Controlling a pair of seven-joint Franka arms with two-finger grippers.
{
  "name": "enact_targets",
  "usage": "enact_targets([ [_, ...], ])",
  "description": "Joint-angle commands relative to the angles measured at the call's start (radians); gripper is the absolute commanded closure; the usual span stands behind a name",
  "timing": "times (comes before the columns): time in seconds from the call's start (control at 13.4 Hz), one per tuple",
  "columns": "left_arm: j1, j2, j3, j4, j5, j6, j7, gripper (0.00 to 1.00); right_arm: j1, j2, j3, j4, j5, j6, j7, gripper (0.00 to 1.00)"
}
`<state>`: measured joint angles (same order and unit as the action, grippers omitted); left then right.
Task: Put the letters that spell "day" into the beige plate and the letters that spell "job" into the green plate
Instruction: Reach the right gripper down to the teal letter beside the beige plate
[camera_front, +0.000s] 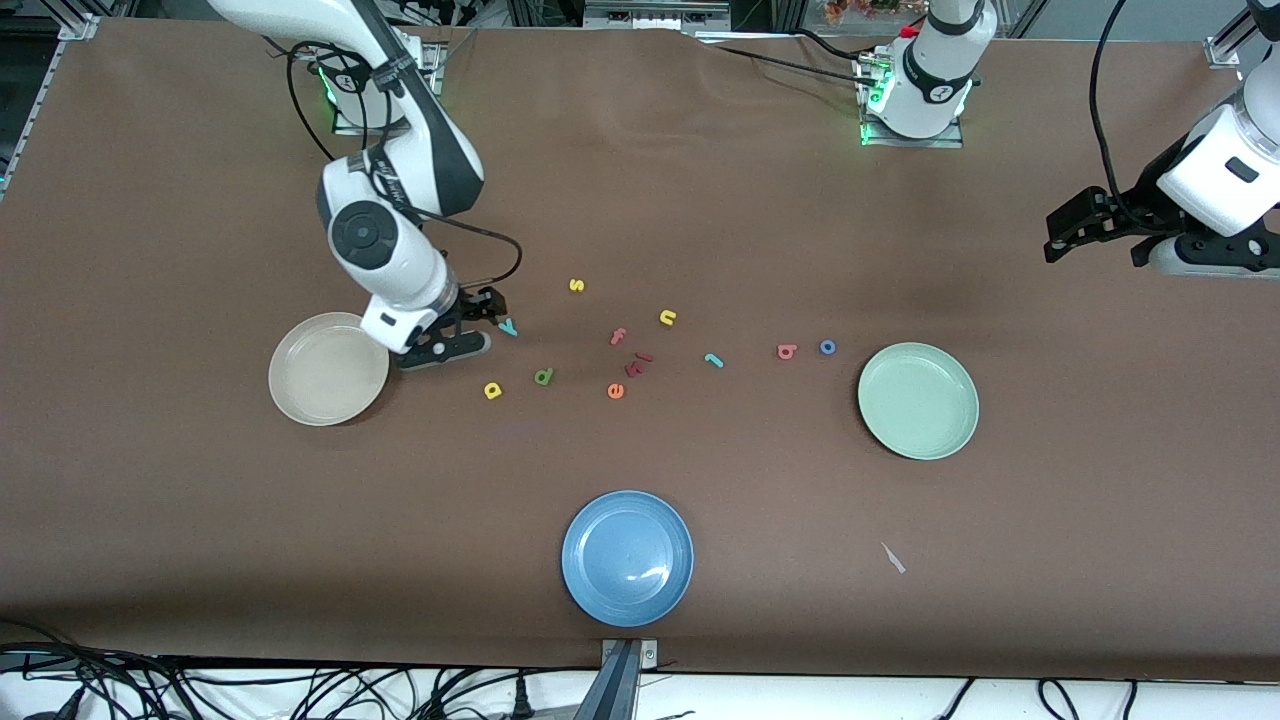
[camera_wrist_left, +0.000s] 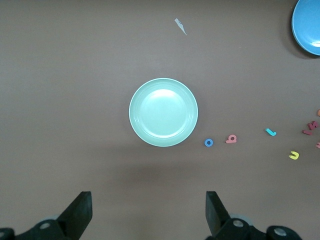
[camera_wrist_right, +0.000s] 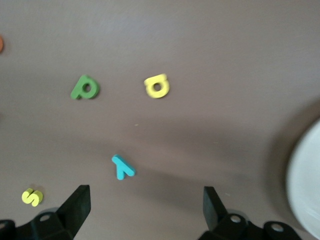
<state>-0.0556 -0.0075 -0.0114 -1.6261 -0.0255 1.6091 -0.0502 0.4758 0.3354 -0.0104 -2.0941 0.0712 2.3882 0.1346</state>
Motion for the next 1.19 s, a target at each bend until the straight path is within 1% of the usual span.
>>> enact_targets([
  [0.0, -0.004, -0.005, -0.001, 0.002, 0.006, -0.014, -0.007, 0.00, 0.000, 0.007, 0.023, -0.069, -0.001, 0.098, -0.093, 0.00],
  [0.15, -0.003, -0.003, -0.015, 0.002, 0.006, -0.014, -0.008, 0.00, 0.000, 0.039, 0.024, -0.061, -0.001, 0.117, -0.194, 0.00],
  [0.37, -0.004, 0.006, -0.025, 0.002, 0.006, -0.014, -0.007, 0.00, 0.001, 0.097, 0.032, -0.052, -0.001, 0.189, -0.325, 0.00],
  [0.45, -0.004, 0.009, -0.033, 0.002, 0.006, -0.014, -0.008, 0.00, 0.003, 0.111, 0.047, -0.035, -0.002, 0.189, -0.338, 0.00],
  [0.67, -0.006, 0.033, -0.039, 0.002, -0.002, -0.014, -0.008, 0.00, 0.007, 0.146, 0.052, -0.009, -0.001, 0.189, -0.382, 0.02],
  [0.82, -0.007, 0.087, -0.077, 0.003, -0.004, -0.003, -0.008, 0.00, 0.015, 0.151, 0.052, -0.007, -0.002, 0.192, -0.401, 0.11],
  [0.89, -0.007, 0.116, -0.099, 0.003, -0.002, 0.000, -0.008, 0.00, 0.020, 0.157, 0.052, -0.003, -0.002, 0.198, -0.403, 0.14],
  [0.97, -0.007, 0.145, -0.119, 0.024, 0.001, 0.002, -0.008, 0.00, 0.029, 0.168, 0.050, -0.001, -0.002, 0.207, -0.405, 0.19],
  [1.04, -0.009, 0.182, -0.128, 0.063, 0.004, 0.000, -0.007, 0.00, 0.033, 0.169, 0.052, -0.001, -0.004, 0.210, -0.406, 0.28],
  [1.12, -0.007, 0.211, -0.155, 0.072, 0.001, -0.002, -0.007, 0.00, 0.035, 0.171, 0.050, -0.003, -0.005, 0.210, -0.411, 0.42],
])
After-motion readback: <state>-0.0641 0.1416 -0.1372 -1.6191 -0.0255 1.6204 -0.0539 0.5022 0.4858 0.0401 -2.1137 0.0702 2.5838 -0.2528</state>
